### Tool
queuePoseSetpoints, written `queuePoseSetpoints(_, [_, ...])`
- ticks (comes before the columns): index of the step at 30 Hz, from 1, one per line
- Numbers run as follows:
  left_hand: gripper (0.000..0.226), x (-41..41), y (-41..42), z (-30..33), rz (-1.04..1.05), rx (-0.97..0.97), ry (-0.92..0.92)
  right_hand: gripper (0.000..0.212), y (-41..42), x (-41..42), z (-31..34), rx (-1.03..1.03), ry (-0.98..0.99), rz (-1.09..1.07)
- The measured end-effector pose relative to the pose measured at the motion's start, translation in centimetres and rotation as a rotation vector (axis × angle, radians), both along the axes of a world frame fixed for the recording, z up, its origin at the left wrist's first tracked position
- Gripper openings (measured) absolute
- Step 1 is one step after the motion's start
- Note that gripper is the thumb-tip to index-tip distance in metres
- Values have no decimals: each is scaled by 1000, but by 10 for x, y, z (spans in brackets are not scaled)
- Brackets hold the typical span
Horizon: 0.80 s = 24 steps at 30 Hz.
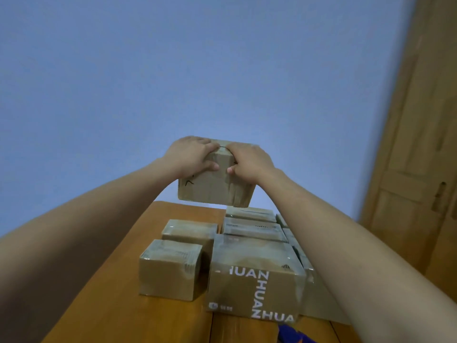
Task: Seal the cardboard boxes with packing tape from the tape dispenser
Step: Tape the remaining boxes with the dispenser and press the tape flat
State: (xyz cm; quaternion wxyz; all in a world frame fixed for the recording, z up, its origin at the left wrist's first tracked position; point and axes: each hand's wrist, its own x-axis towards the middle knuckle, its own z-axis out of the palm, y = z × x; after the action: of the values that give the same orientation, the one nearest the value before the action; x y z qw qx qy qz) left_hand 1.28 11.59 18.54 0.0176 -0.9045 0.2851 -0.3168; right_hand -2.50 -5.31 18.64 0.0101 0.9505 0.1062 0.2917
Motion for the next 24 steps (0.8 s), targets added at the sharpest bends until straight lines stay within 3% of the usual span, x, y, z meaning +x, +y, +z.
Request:
queuePoseSetpoints(17, [59,179,7,-58,63,5,106,34,7,188,-55,6,135,37])
queuePoseSetpoints(24, [60,223,5,-115,113,48,119,50,10,234,-112,-33,181,59])
